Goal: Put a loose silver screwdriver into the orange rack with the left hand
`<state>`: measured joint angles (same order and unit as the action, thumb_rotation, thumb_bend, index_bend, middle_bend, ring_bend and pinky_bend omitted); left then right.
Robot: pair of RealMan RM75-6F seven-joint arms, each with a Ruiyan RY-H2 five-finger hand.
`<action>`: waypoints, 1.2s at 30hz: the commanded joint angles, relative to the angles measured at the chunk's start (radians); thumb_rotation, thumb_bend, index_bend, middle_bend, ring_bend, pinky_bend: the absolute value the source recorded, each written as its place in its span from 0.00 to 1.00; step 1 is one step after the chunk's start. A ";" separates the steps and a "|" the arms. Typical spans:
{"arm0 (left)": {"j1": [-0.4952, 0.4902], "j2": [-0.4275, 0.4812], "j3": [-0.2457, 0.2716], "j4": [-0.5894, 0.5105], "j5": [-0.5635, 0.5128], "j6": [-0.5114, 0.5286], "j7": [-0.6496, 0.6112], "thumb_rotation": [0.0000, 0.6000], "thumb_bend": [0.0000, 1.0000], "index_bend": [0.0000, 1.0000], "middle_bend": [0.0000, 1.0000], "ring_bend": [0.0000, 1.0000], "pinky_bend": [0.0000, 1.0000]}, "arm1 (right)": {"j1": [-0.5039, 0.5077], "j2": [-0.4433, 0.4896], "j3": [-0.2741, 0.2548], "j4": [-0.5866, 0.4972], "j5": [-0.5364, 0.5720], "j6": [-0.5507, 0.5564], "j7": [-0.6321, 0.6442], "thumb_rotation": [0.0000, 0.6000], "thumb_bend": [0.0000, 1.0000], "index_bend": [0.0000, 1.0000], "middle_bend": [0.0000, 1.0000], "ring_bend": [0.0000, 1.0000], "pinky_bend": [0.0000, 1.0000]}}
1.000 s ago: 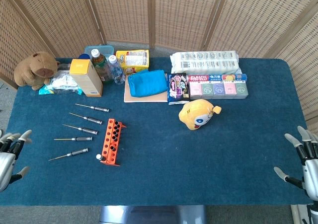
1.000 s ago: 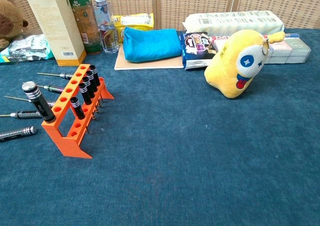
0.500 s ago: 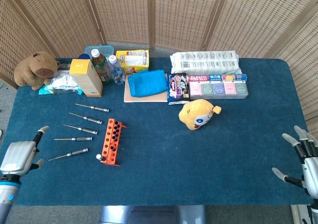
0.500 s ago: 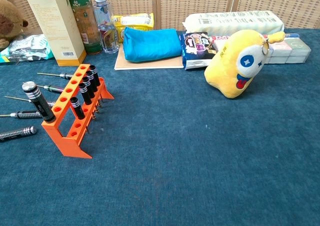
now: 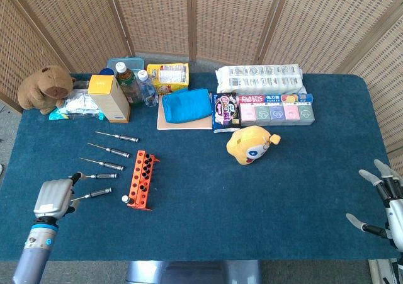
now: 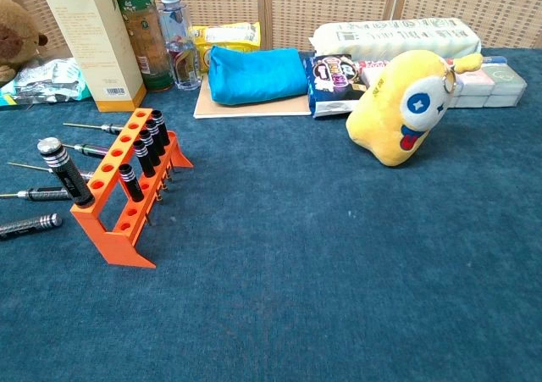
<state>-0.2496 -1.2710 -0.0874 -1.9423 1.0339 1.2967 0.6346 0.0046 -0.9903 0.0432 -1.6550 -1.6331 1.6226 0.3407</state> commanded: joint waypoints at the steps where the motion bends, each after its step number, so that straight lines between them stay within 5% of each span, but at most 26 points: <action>1: -0.019 -0.111 -0.014 0.023 -0.085 0.058 0.084 1.00 0.29 0.31 1.00 1.00 0.97 | 0.005 0.005 -0.005 -0.001 -0.001 -0.012 0.017 1.00 0.00 0.18 0.02 0.00 0.00; 24: -0.130 -0.252 -0.059 0.081 -0.316 0.064 0.185 1.00 0.30 0.33 1.00 1.00 0.97 | 0.009 0.017 -0.010 0.002 -0.004 -0.011 0.050 1.00 0.00 0.18 0.02 0.00 0.00; 36: -0.142 -0.312 -0.041 0.129 -0.318 0.109 0.184 1.00 0.32 0.33 1.00 1.00 0.97 | 0.015 0.021 -0.020 -0.009 -0.016 -0.020 0.053 1.00 0.00 0.18 0.03 0.00 0.00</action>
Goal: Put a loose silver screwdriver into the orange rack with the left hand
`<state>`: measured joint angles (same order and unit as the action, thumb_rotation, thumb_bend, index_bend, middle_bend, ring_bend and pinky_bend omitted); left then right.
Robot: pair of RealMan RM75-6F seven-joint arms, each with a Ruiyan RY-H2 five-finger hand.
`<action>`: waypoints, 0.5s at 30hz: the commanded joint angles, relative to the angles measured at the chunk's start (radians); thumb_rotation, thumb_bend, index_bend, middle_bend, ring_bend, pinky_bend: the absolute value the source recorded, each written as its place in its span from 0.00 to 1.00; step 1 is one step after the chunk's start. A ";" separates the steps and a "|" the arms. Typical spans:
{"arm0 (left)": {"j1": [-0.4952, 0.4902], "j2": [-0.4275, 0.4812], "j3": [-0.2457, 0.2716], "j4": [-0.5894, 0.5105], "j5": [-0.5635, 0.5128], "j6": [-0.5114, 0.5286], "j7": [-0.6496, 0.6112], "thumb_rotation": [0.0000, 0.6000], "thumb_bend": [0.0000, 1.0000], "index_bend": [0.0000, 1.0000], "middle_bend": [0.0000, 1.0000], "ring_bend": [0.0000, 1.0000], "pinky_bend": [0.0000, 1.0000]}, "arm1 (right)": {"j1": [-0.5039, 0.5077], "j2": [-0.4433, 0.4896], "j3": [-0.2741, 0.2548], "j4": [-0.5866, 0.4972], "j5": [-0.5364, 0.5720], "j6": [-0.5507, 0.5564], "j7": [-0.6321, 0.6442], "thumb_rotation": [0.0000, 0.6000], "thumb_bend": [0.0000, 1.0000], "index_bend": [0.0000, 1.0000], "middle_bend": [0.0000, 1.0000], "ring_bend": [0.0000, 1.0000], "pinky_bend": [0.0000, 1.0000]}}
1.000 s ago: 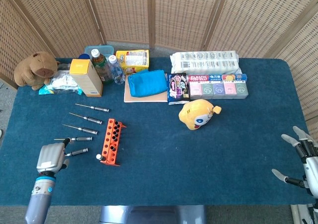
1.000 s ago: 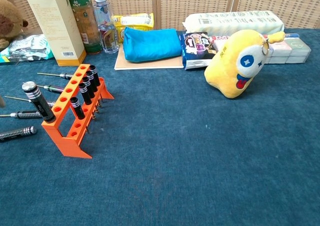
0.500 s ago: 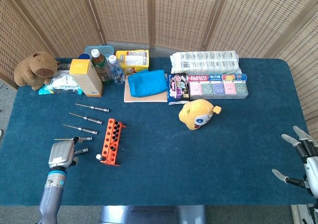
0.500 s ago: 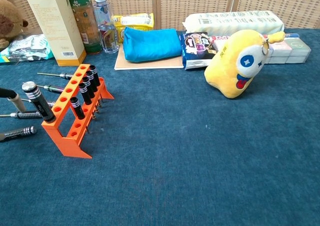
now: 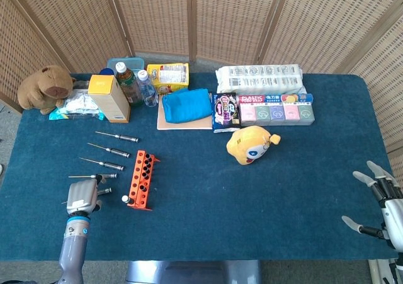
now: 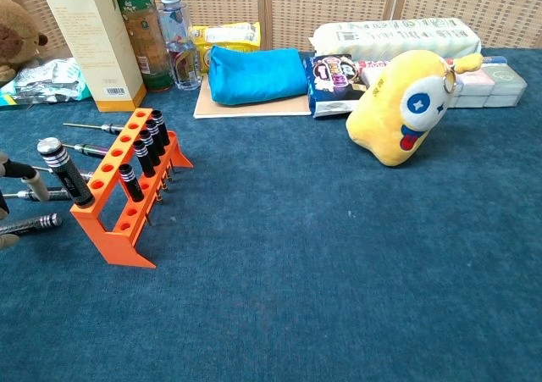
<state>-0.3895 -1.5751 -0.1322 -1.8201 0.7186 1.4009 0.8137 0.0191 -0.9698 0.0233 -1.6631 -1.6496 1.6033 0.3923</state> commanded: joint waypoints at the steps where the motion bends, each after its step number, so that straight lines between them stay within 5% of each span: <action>1: -0.004 -0.013 0.005 0.010 -0.004 0.007 0.007 1.00 0.33 0.33 1.00 1.00 0.97 | 0.001 0.001 0.000 -0.001 0.001 -0.001 0.002 1.00 0.00 0.18 0.03 0.00 0.00; 15: -0.022 -0.059 0.012 0.056 -0.017 0.024 0.032 1.00 0.39 0.34 1.00 1.00 0.97 | 0.003 0.005 -0.007 -0.008 -0.002 -0.005 0.010 1.00 0.00 0.18 0.03 0.00 0.00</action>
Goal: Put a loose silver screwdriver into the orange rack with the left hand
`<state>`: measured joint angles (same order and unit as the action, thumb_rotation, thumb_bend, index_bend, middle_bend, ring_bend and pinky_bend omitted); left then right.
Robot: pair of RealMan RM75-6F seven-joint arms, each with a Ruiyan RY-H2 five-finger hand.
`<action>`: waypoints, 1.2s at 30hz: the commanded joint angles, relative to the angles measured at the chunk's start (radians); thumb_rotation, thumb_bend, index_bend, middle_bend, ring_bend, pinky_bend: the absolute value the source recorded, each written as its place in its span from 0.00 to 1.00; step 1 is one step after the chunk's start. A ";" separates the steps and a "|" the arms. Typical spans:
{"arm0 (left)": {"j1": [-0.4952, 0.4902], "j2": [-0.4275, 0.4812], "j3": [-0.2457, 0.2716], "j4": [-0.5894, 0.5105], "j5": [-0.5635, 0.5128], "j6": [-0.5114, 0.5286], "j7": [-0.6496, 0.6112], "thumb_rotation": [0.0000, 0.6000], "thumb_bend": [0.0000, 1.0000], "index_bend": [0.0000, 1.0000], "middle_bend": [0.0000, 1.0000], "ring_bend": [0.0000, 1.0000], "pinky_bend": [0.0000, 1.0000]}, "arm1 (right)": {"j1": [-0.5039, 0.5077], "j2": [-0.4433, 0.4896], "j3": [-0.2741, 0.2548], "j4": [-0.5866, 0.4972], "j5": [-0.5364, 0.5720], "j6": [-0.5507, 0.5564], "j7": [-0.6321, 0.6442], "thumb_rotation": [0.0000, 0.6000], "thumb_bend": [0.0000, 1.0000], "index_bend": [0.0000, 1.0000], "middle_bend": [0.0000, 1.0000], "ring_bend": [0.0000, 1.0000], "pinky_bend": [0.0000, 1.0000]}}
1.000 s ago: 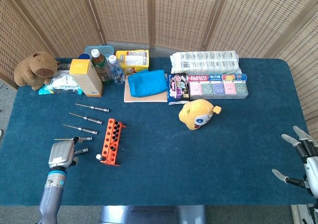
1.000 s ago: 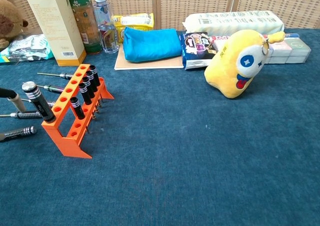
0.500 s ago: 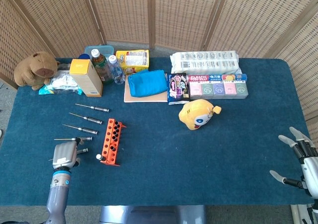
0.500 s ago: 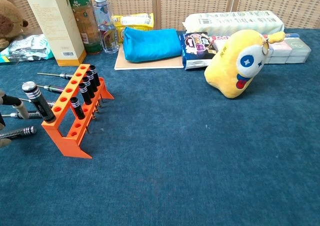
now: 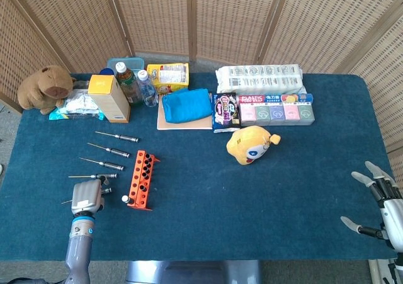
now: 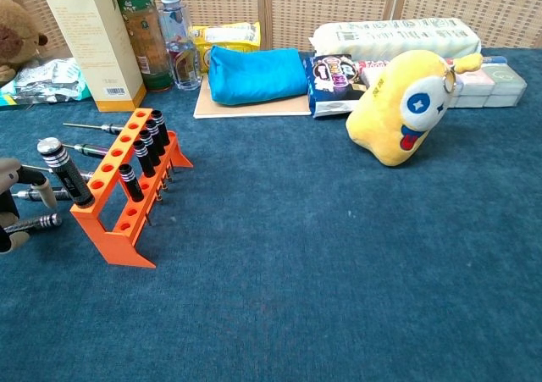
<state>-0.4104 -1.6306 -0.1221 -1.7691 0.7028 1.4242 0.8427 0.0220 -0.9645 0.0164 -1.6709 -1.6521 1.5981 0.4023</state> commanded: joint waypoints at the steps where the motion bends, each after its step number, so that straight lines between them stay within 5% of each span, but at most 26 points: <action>1: -0.002 -0.005 0.005 0.008 -0.001 0.002 0.006 1.00 0.39 0.34 1.00 1.00 0.97 | 0.000 0.000 0.000 -0.002 0.001 0.001 0.001 1.00 0.00 0.18 0.03 0.00 0.00; 36: -0.007 -0.056 0.025 0.054 0.021 0.020 0.041 1.00 0.38 0.43 1.00 1.00 0.97 | 0.000 0.003 0.009 -0.005 0.022 0.004 0.014 1.00 0.01 0.18 0.05 0.00 0.00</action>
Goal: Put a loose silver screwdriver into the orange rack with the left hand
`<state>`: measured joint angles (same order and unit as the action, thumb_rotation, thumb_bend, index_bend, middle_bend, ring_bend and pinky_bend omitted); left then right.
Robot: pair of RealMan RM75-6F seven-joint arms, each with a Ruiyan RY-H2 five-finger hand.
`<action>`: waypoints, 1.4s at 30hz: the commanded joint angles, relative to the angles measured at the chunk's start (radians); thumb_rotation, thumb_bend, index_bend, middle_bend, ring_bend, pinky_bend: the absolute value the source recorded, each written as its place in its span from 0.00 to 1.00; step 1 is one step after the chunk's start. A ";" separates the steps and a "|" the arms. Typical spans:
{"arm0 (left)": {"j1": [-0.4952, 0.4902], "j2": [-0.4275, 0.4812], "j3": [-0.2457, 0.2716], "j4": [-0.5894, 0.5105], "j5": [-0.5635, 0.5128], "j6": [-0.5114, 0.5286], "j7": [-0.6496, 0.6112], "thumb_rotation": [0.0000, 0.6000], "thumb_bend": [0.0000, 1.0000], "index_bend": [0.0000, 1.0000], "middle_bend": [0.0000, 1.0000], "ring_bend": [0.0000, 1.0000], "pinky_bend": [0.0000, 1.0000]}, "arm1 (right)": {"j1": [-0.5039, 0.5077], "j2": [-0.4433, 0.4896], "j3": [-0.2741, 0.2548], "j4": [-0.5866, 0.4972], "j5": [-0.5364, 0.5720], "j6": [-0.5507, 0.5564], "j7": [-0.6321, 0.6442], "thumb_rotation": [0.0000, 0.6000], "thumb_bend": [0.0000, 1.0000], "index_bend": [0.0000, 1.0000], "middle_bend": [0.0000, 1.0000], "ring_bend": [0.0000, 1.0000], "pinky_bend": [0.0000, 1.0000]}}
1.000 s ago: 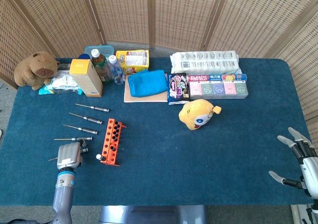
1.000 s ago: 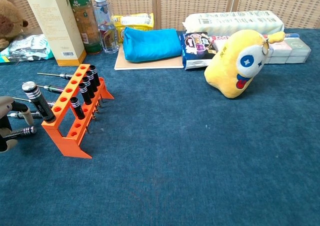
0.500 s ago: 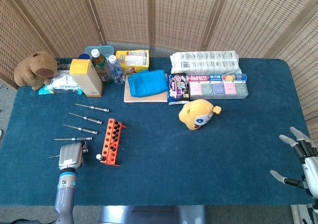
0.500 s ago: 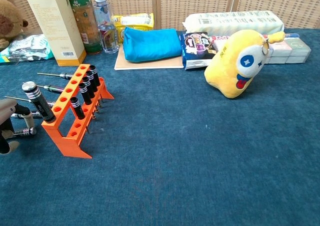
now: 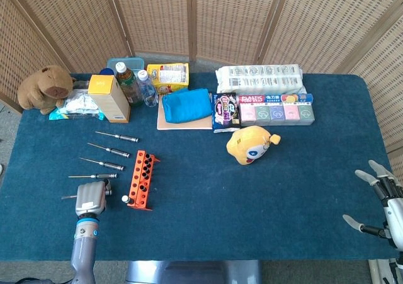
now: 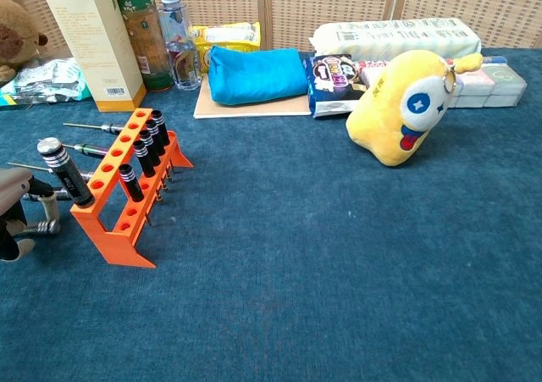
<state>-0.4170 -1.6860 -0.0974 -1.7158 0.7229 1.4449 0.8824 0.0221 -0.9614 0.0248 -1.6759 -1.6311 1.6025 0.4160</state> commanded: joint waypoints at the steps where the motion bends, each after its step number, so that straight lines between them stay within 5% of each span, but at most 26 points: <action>1: -0.001 -0.001 0.000 0.000 0.000 0.000 0.003 1.00 0.38 0.43 1.00 1.00 0.97 | 0.000 0.000 0.001 0.000 0.001 -0.001 0.000 1.00 0.01 0.18 0.05 0.00 0.00; 33: -0.009 -0.002 0.019 -0.008 0.001 0.009 0.060 1.00 0.43 0.52 1.00 1.00 0.97 | 0.006 0.024 -0.013 -0.011 -0.003 -0.025 0.046 1.00 0.01 0.18 0.06 0.00 0.00; 42: 0.018 0.069 0.031 -0.105 0.076 0.050 0.007 1.00 0.43 0.52 1.00 1.00 0.97 | 0.010 0.020 -0.017 -0.011 -0.006 -0.036 0.029 1.00 0.01 0.18 0.06 0.00 0.00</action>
<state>-0.4108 -1.6428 -0.0723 -1.7897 0.7724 1.4839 0.9151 0.0319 -0.9409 0.0085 -1.6865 -1.6378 1.5676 0.4463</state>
